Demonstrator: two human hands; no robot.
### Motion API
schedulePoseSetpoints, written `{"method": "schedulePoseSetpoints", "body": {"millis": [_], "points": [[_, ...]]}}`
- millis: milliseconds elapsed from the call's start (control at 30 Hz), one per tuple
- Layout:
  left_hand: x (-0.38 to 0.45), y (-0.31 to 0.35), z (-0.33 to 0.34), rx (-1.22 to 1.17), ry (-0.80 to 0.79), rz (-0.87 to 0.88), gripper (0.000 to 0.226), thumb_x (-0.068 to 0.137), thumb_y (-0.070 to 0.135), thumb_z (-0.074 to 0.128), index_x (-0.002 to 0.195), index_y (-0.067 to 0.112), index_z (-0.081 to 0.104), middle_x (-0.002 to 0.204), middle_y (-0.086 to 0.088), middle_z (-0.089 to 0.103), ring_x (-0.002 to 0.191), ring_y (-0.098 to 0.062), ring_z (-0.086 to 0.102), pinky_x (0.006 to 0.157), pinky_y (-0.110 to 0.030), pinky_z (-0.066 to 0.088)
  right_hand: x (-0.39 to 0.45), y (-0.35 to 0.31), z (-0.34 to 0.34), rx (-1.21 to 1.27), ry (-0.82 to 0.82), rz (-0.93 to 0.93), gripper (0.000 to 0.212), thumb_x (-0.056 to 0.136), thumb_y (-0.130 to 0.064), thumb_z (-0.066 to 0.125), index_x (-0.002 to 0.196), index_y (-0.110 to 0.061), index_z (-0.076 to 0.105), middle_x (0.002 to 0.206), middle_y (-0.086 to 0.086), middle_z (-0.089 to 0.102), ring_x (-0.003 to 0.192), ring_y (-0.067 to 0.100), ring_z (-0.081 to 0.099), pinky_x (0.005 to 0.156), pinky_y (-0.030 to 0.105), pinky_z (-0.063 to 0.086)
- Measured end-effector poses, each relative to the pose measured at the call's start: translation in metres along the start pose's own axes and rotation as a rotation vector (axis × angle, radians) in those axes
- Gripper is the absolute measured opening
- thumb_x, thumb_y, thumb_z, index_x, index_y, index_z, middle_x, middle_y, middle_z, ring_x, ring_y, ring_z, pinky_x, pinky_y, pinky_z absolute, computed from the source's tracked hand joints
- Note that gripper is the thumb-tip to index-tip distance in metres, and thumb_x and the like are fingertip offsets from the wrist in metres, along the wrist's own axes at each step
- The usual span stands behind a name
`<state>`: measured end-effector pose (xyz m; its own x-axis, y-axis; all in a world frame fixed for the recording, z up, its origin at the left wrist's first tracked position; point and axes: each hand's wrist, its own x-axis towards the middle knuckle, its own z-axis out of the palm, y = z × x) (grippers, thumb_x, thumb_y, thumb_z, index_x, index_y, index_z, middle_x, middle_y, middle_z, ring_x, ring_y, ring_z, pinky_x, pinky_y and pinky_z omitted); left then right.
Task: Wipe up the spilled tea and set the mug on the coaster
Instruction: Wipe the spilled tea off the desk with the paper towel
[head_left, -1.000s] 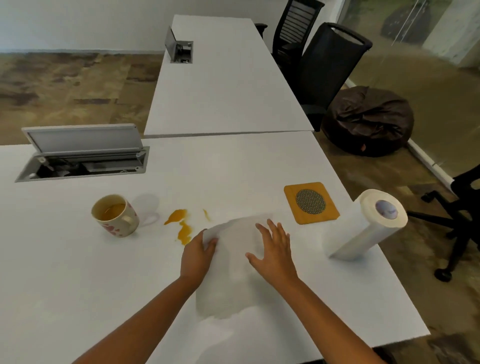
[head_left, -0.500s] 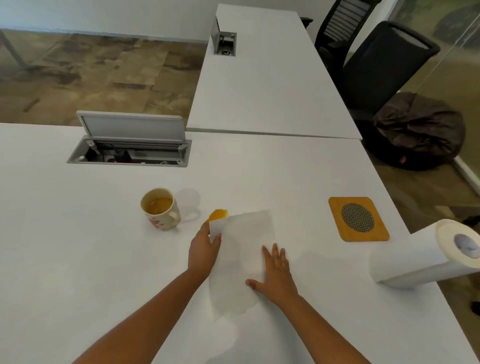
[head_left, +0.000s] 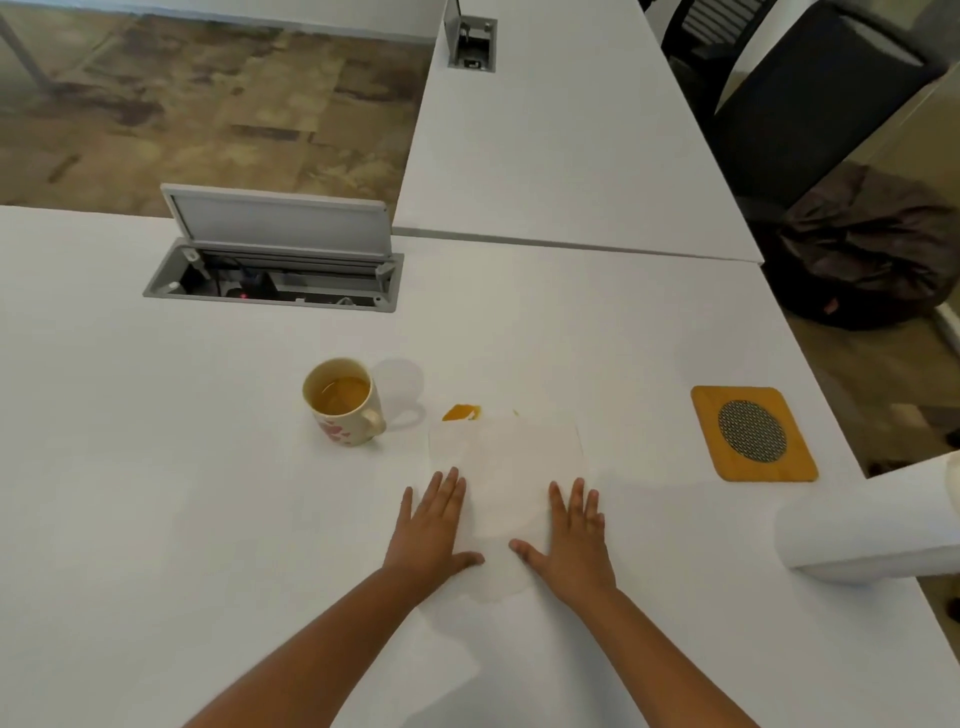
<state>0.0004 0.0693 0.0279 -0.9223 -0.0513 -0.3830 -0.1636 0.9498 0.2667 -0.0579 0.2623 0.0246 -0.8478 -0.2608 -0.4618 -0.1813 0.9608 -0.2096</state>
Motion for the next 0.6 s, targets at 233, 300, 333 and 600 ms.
{"method": "schedulePoseSetpoints", "body": {"millis": [233,300,333,600], "points": [[0.006,-0.009,0.005,0.055,-0.020,-0.045,0.102,0.075,0.075,0.036,0.142,0.022,-0.018,0.155,0.005,-0.017,0.142,-0.014,-0.016,0.109,-0.057,-0.013,0.006,-0.005,-0.009,-0.013,-0.043,-0.031,0.100,0.081,-0.072,0.037,0.144,-0.018,-0.019,0.152,0.015,-0.027,0.140,0.033,-0.025,0.117,0.043,-0.006],[0.010,-0.009,0.002,0.057,-0.021,-0.064,0.102,0.074,0.076,0.035,0.142,0.022,-0.019,0.155,0.005,-0.017,0.142,-0.014,-0.017,0.108,-0.057,-0.014,0.012,-0.007,-0.014,-0.008,-0.058,-0.041,0.100,0.081,-0.071,0.038,0.144,-0.018,-0.019,0.152,0.015,-0.028,0.140,0.033,-0.025,0.117,0.043,-0.007],[0.012,-0.010,0.001,0.060,-0.018,-0.072,0.102,0.074,0.076,0.035,0.142,0.022,-0.019,0.155,0.005,-0.017,0.142,-0.014,-0.016,0.108,-0.057,-0.014,0.014,-0.008,-0.016,-0.007,-0.065,-0.047,0.101,0.081,-0.070,0.039,0.144,-0.017,-0.019,0.151,0.015,-0.029,0.140,0.033,-0.026,0.117,0.043,-0.007],[0.017,-0.015,-0.001,0.011,-0.011,-0.094,0.108,0.071,0.078,0.038,0.141,0.022,-0.023,0.154,0.005,-0.020,0.141,-0.013,-0.018,0.108,-0.055,-0.017,0.020,-0.010,-0.019,-0.005,-0.083,-0.064,0.100,0.082,-0.070,0.038,0.143,-0.019,-0.022,0.150,0.014,-0.032,0.139,0.032,-0.029,0.116,0.044,-0.009]]}}
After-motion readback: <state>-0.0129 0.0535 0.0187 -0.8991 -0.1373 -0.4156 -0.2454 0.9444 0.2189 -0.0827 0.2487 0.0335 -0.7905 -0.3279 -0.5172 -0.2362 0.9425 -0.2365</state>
